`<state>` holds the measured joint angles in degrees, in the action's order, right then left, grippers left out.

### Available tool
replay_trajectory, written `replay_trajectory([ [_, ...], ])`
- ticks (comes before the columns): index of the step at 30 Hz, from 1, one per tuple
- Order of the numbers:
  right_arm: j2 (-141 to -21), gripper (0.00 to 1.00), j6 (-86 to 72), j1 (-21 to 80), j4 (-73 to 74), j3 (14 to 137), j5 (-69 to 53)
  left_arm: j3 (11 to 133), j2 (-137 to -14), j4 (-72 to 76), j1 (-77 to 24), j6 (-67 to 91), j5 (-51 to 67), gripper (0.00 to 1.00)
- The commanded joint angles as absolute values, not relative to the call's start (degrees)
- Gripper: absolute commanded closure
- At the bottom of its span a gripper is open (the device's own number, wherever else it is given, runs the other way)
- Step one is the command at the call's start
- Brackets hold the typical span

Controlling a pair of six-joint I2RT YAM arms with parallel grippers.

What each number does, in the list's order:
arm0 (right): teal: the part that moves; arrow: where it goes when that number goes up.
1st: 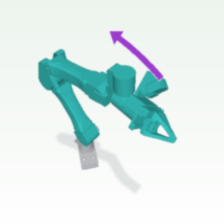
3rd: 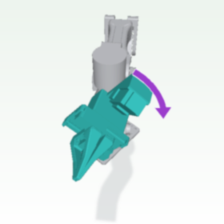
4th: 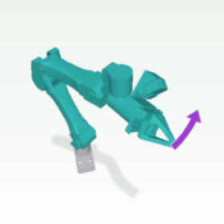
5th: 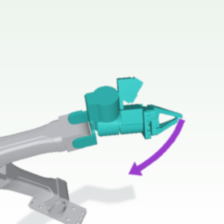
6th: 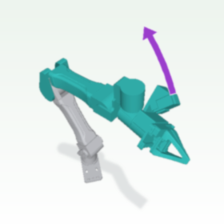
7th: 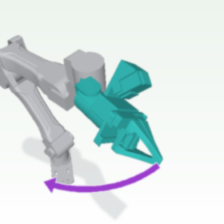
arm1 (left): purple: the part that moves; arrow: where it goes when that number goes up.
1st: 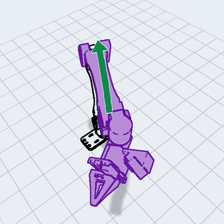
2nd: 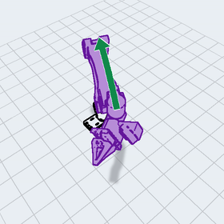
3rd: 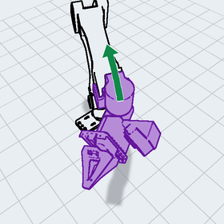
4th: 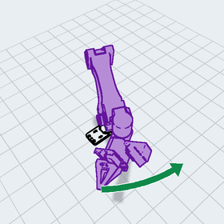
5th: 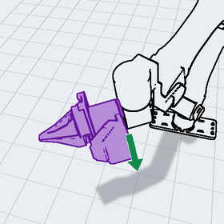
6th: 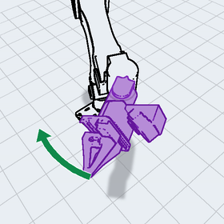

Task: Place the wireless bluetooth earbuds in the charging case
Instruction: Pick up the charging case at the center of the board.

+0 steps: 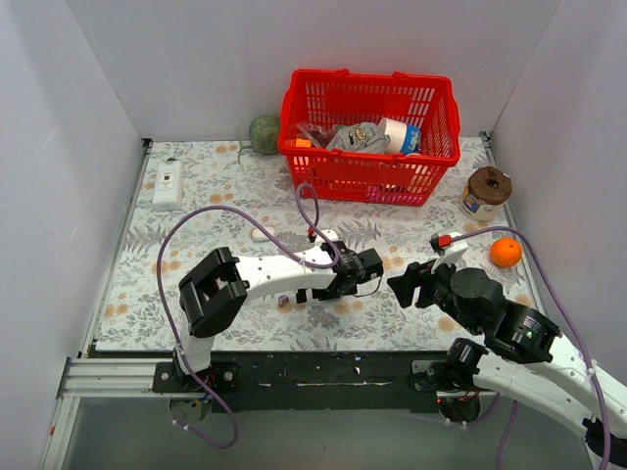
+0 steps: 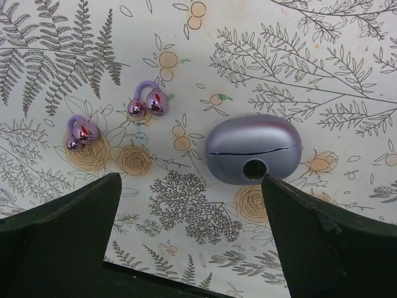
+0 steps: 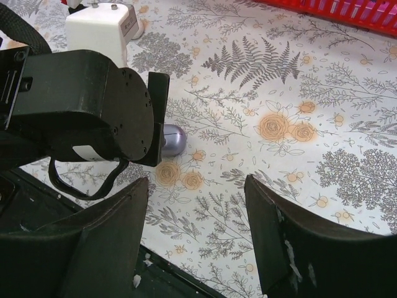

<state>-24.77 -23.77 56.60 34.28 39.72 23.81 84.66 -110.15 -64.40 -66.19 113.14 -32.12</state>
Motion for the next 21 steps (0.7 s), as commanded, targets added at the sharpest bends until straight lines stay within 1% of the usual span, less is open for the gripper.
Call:
replay_trajectory([
  [1,-23.64,0.29,-24.08,56.43,34.28,41.31,23.91,84.19,-107.13,-62.85,-65.13,145.38,-32.25,0.02],
  [8,-23.03,0.29,-23.99,56.43,34.54,40.61,23.47,85.25,-108.54,-55.82,-64.95,138.52,-31.90,0.02],
  [21,-22.59,0.29,-24.08,56.43,35.33,40.61,23.47,84.91,-113.03,-54.06,-63.11,142.91,-27.51,0.02],
])
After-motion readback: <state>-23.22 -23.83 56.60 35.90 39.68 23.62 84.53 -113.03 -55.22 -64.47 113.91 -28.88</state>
